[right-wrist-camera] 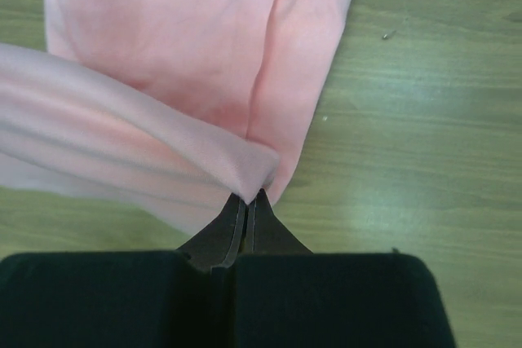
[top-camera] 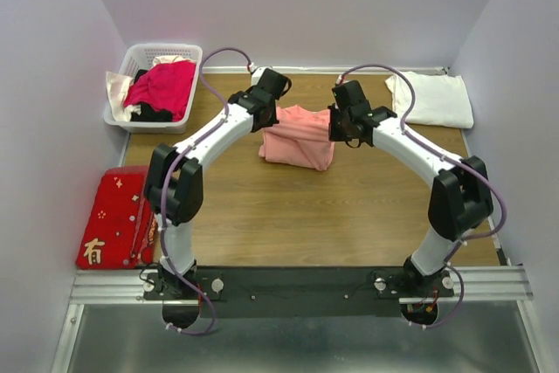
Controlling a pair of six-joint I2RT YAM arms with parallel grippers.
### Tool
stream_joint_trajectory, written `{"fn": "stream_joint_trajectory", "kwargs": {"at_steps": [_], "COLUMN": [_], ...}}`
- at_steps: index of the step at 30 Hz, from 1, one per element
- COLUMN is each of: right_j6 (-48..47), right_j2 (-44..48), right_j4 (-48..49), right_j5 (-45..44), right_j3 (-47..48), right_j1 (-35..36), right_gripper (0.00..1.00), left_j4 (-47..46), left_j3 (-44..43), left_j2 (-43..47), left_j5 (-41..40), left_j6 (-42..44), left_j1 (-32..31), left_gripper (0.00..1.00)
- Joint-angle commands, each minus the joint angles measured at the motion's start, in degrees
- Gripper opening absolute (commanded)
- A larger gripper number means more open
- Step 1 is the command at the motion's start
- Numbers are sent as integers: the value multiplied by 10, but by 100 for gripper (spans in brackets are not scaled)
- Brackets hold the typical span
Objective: Fold and stack the t-shirts
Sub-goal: Fold the tshirt
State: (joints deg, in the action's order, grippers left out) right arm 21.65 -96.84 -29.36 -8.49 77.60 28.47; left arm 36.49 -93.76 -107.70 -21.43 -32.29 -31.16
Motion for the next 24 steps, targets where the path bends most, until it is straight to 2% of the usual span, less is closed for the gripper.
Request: {"fn": "stream_joint_trajectory", "kwargs": {"at_steps": [1,14,15,16,18,19,24], "right_j6": [-17,-34,-31,-29,-20,-14,21], "right_j2": [-62,-201,-211,-215,-234,-241,-295], "right_j4": [9,11,11,12,12,12,13], "right_j5": [-43,-33,-34,-35,-42,-51,-69], "right_j3": [51,189,200,207,228,235,293], "right_j1": [-25,-83,-86,-89,-97,-99,-117], "right_gripper": [1,1,1,1,1,1,1], "left_j4": [17,32,30,23,14,5,-32], "left_j3": [-86,-315,-327,-352,-369,-382,-374], "left_j2": [-66,-237,-246,-254,-269,-272,-241], "left_j5": [-32,17,23,31,28,24,-9], "left_j6": [50,122,137,147,164,166,148], "left_j1": [22,58,59,60,61,62,71], "left_gripper": [0,2,7,19,29,38,44]}}
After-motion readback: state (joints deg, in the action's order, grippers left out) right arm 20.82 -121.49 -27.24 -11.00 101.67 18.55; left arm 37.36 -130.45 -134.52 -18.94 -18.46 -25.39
